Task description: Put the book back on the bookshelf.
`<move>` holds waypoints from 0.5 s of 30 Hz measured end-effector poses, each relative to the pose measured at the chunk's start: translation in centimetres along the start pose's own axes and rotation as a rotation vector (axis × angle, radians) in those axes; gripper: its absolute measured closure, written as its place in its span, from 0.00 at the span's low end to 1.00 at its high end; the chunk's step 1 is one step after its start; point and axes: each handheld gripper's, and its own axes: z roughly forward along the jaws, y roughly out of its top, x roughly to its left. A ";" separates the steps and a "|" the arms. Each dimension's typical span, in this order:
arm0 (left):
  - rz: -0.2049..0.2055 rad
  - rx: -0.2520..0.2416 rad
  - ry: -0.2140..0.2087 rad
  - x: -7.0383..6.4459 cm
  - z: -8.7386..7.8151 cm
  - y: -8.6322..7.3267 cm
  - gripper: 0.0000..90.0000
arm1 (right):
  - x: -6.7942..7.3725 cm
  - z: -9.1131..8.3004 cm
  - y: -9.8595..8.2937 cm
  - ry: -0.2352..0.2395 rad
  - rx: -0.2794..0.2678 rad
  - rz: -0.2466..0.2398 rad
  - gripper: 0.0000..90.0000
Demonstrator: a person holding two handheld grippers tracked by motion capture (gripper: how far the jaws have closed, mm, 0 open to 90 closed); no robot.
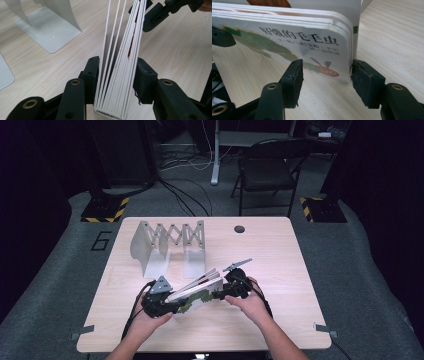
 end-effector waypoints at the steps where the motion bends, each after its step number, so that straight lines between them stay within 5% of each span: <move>1: 0.000 0.000 0.000 0.0 0.0 0.0 0.66 | 0.0 0.0 0.0 0.000 0.000 0.000 0.48; 15: 0.000 0.005 0.005 -0.3 1.3 0.3 0.65 | 0.2 -0.1 -0.4 -0.005 -0.012 0.013 0.49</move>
